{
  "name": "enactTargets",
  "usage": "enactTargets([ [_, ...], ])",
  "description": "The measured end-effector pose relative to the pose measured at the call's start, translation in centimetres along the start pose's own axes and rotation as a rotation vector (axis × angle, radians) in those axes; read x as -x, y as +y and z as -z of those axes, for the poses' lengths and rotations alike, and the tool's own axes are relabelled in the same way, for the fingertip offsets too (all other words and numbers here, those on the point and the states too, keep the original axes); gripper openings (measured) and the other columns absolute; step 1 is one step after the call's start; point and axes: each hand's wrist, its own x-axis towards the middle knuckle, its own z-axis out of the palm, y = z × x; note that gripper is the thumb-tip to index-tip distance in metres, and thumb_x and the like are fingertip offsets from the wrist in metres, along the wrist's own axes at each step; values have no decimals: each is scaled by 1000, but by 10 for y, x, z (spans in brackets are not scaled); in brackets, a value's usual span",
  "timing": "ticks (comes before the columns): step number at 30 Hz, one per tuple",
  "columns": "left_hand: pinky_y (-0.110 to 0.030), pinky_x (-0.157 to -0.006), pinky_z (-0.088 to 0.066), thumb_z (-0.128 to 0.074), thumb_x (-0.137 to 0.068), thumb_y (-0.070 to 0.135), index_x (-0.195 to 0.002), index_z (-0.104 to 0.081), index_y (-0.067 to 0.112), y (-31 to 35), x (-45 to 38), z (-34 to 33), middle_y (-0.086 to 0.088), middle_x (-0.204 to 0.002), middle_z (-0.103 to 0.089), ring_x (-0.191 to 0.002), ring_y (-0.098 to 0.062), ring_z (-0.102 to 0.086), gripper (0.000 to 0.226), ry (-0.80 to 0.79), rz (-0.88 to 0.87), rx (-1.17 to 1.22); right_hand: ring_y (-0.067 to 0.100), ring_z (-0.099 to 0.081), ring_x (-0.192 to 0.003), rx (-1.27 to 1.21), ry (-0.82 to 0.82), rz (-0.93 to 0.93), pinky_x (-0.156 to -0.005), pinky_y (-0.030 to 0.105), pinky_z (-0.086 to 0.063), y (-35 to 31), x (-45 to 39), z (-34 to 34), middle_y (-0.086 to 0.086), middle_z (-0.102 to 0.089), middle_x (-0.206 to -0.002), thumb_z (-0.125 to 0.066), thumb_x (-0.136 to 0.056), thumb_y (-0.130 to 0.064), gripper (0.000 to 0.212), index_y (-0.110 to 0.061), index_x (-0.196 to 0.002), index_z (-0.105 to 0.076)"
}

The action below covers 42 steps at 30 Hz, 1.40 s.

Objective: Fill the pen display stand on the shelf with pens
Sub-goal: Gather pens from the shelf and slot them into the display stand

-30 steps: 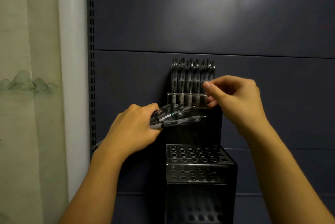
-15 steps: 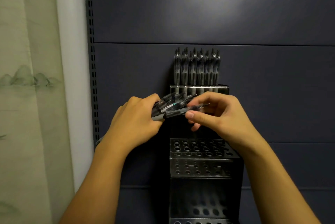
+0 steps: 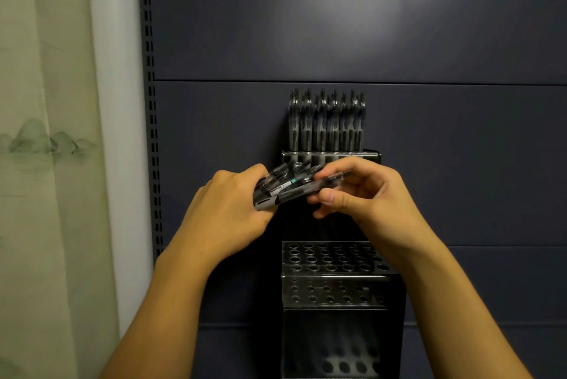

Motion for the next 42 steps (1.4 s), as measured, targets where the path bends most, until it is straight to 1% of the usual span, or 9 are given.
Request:
enactTargets([
  [4, -32, -51, -45, -72, -87, 34, -85, -55, 31, 0, 0, 0, 8, -67, -59, -56, -12, -57, 18, 3, -18, 39, 30, -74, -87, -40, 24, 6, -71, 34, -60, 1, 0, 2, 20, -75, -93, -73, -75, -1, 26, 0, -101, -70],
  [9, -37, -52, -51, -73, -87, 39, -85, -55, 31, -2, -1, -1, 9, -67, -60, -56, -11, -58, 20, -8, -29, 42, 34, -75, -88, -62, 66, 16, -77, 36, -60, 4, -1, 4, 21, -75, -94, -74, -73, -2, 25, -3, -98, -73],
  [14, -28, -51, -36, -68, -89, 44, -78, -47, 35, -12, 0, 4, 8, -65, -57, -55, -9, -54, 26, 9, -27, -42, 30, -75, -86, -276, 179, 41, -75, 35, -61, -7, -3, 15, 16, -76, -90, -67, -76, -4, 15, -10, -86, -77],
  [17, -30, -52, -40, -66, -91, 46, -88, -52, 33, -15, -1, 6, 10, -69, -58, -59, -9, -56, 19, 13, -22, -84, 27, -75, -91, -344, 278, 37, -77, 32, -61, -18, -6, 30, 16, -76, -93, -63, -80, -5, 17, -3, -95, -71],
  [19, -31, -53, -40, -63, -91, 50, -88, -52, 32, -14, -2, 6, 10, -68, -58, -60, -8, -55, 22, 10, -28, -104, 24, -75, -92, -348, 346, 33, -78, 31, -61, -28, -12, 39, 14, -77, -93, -64, -81, -5, 22, -1, -102, -68],
  [25, -28, -55, -42, -56, -92, 59, -92, -50, 32, -6, -2, 2, 12, -70, -55, -61, -5, -54, 27, -29, -69, -188, 21, -73, -92, -166, 431, 123, -86, 30, -59, -65, -40, 60, 9, -74, -92, -56, -98, -1, 19, -3, -112, -68],
  [33, -26, -56, -43, -59, -92, 55, -92, -50, 35, -3, -2, -3, 14, -73, -56, -63, -5, -55, 22, -54, -84, -183, 19, -73, -98, 374, 414, 133, -83, 26, -60, -88, -76, 66, 10, -72, -106, -60, -99, -5, 30, -1, -129, -65],
  [38, -28, -59, -47, -60, -91, 56, -92, -51, 35, -4, -2, -5, 14, -73, -57, -64, -5, -56, 23, -59, -86, -179, 15, -71, -90, 455, 380, 110, -77, 21, -60, -82, -84, 63, 10, -71, -103, -61, -98, -3, 32, 1, -129, -63],
  [42, -31, -61, -50, -60, -90, 57, -92, -52, 34, -7, -1, -5, 13, -75, -58, -66, -6, -57, 24, -52, -81, -183, 19, -72, -94, 489, 357, 61, -75, 20, -60, -74, -90, 67, 11, -72, -104, -62, -97, -3, 33, 1, -130, -64],
])
